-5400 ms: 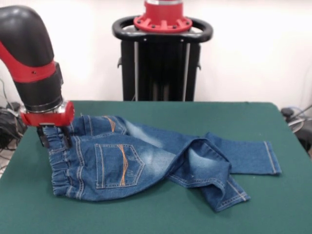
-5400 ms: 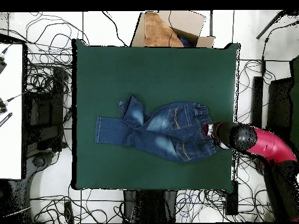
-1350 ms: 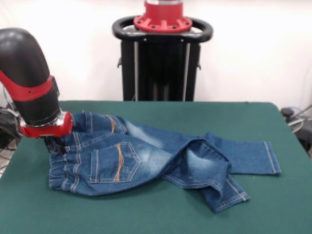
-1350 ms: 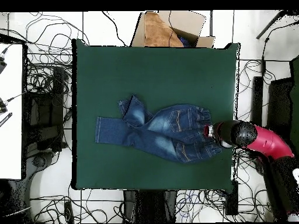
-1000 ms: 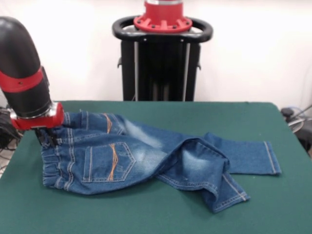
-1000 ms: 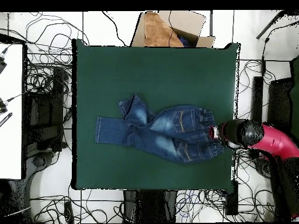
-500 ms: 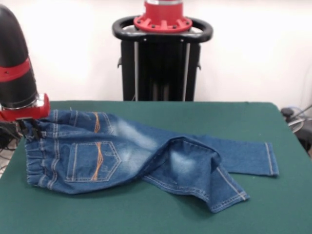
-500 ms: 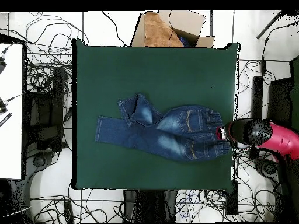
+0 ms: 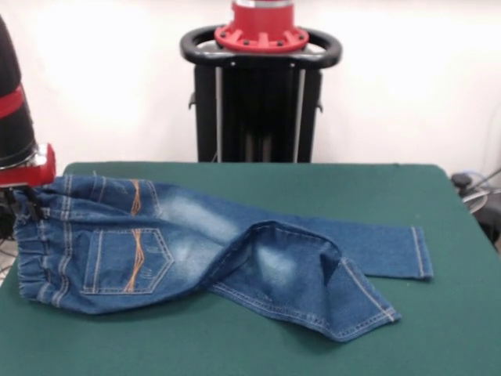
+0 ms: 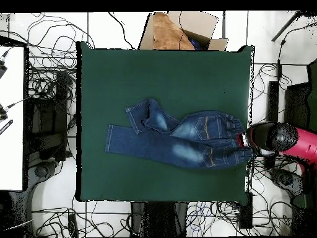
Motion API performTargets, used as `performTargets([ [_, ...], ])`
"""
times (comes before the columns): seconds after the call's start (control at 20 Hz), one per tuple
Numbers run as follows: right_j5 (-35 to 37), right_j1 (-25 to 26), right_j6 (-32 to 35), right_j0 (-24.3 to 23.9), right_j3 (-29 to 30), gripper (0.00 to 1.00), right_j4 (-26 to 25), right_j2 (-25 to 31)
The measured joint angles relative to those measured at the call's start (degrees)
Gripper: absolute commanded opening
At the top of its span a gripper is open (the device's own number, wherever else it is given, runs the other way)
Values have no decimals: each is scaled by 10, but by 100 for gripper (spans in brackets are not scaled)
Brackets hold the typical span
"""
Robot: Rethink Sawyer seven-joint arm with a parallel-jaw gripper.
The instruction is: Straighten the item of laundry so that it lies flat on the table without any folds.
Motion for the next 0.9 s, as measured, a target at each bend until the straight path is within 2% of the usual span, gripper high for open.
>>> performTargets([
  [0.55, 6, -9, -50, 0, -23, 0, -26, 0],
  [0.9, 6, -10, -55, 0, -24, 0, -27, -1],
])
